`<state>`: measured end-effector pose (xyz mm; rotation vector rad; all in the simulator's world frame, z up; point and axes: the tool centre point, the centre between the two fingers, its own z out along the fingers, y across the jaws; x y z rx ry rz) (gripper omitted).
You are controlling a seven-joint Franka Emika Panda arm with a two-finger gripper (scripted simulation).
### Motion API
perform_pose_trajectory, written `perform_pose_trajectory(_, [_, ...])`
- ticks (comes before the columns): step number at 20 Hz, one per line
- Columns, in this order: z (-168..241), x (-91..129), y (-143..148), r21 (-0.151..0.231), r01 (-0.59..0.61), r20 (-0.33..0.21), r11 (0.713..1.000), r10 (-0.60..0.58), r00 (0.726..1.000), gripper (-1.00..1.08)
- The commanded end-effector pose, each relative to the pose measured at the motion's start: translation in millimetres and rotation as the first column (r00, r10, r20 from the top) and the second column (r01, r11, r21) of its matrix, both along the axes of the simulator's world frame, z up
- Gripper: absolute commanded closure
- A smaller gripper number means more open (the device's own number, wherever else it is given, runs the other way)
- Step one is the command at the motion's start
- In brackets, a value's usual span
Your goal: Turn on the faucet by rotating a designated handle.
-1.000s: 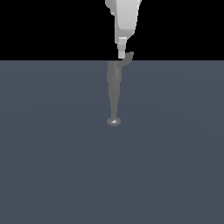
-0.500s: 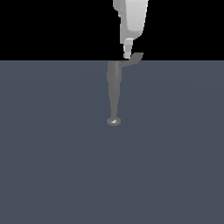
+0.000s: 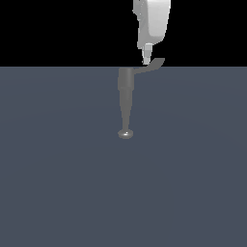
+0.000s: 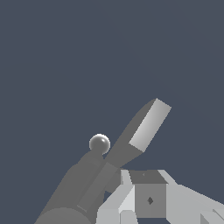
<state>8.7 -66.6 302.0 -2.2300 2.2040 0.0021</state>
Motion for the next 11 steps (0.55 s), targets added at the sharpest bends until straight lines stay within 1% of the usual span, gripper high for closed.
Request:
perform_pose_trajectory(1, [-2.1, 3.6, -21.8, -0.004, 0.027, -0.002, 1.000, -0.027, 1.000, 1.08])
perform_pose_trajectory(11, [-2.7, 19.7, -45.6, -0.005, 0.037, -0.003, 0.999, -0.037, 0.999, 1.08])
